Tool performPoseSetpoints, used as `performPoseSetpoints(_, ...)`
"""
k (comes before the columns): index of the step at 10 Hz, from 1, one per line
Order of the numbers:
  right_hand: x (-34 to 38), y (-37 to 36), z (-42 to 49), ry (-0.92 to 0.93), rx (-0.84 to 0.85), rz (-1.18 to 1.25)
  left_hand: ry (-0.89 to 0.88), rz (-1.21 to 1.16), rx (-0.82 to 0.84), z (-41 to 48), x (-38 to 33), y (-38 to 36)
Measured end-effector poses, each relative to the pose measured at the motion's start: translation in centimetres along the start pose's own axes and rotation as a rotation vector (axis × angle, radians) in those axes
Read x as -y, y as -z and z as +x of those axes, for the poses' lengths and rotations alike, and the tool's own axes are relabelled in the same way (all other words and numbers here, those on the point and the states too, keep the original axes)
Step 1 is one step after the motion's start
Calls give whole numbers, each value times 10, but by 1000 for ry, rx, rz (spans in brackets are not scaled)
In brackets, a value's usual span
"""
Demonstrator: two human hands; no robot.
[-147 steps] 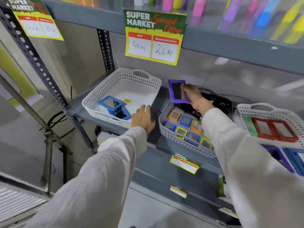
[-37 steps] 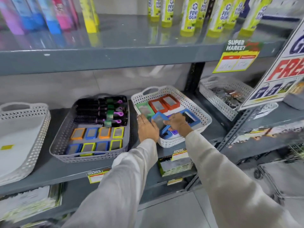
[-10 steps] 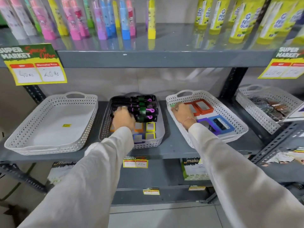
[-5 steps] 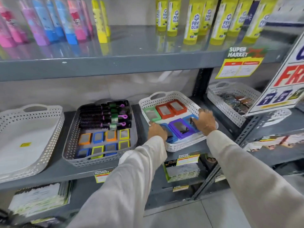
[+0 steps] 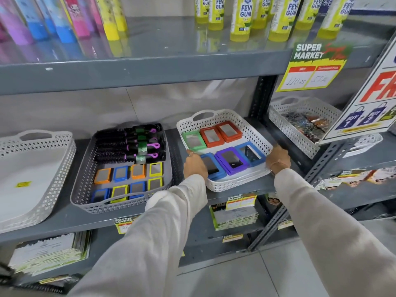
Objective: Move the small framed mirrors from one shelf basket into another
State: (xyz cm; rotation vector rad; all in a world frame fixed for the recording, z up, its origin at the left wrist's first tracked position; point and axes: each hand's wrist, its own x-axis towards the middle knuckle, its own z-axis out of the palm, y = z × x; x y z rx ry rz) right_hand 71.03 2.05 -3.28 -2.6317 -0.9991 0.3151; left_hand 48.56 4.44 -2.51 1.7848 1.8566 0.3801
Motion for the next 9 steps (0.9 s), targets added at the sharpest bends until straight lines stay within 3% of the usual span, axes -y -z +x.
performPoseSetpoints(6, 2, -4, -26, -115, -44, 144, -105, 67, 21, 14, 7, 10)
performPoseSetpoints(9, 29, -2, -45, 315, -278, 6, -309, 102, -181, 7, 12, 18)
